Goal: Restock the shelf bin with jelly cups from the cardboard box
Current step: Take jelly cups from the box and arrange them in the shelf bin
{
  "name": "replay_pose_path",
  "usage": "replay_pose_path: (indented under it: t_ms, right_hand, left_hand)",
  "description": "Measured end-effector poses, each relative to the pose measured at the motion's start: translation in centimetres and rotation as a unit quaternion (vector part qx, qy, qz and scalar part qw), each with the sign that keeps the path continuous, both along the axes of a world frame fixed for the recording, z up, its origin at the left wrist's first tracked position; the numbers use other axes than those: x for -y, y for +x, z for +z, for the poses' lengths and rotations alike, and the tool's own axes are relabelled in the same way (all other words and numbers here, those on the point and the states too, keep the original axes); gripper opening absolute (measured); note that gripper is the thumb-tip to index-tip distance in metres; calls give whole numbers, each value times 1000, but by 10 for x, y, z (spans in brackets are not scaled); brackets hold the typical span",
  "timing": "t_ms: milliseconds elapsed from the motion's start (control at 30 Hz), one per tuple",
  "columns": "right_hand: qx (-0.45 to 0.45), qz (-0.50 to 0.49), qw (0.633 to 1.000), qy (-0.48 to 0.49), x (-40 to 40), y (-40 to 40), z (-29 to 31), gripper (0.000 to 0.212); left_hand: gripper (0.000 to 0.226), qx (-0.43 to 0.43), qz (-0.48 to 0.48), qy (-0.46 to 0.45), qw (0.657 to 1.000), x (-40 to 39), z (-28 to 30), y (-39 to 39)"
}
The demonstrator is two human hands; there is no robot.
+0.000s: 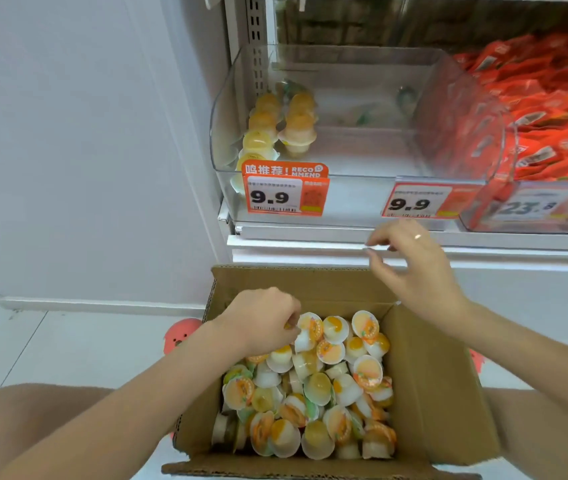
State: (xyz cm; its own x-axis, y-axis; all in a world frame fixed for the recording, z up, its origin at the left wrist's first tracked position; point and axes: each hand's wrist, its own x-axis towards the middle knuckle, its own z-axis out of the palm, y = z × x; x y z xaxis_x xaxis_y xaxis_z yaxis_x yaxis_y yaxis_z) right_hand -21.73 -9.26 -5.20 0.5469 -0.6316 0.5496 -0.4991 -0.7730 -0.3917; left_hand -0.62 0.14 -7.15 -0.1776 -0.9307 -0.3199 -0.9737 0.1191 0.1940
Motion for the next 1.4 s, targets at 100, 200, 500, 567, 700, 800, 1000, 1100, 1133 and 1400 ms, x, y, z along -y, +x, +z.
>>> replay_pose_path:
  t_ms: [100,200,500,567,700,800,1000,1100,1133,1400]
  right_hand:
    - [-166,26,979,118,-20,-19,-63,11]
    - [-278,4,925,259,-31,-28,-117,17]
    - [-438,103,823,346,-64,5,-211,42]
    - [-453,145,825,305,-71,13,-223,44]
    - [-484,144,828,245,-86,29,-244,49]
    - [-504,121,828,212,-95,34,-254,49]
    - [-518,126,835,133,-97,29,-268,42]
    - [-520,140,833,127,-94,31,-261,32]
    - [-523,138,832,121,-92,33,-258,32]
    - [-503,79,846,158,-103,27,-265,33]
  left_hand:
    - [18,29,20,75,997,-3,-43,7]
    - [21,9,101,135,986,-6,-95,19]
    - [13,-32,229,248,941,-32,-184,26]
    - [13,-23,267,233,935,-38,-195,26]
    - [27,24,345,171,923,-44,-202,29]
    - [43,25,342,178,922,-44,-207,28]
    - [57,95,325,138,931,-50,-216,20]
    - [68,111,290,156,938,-41,-217,26]
    - [58,101,289,165,938,-36,-215,29]
    - [35,98,276,191,937,-22,-214,35]
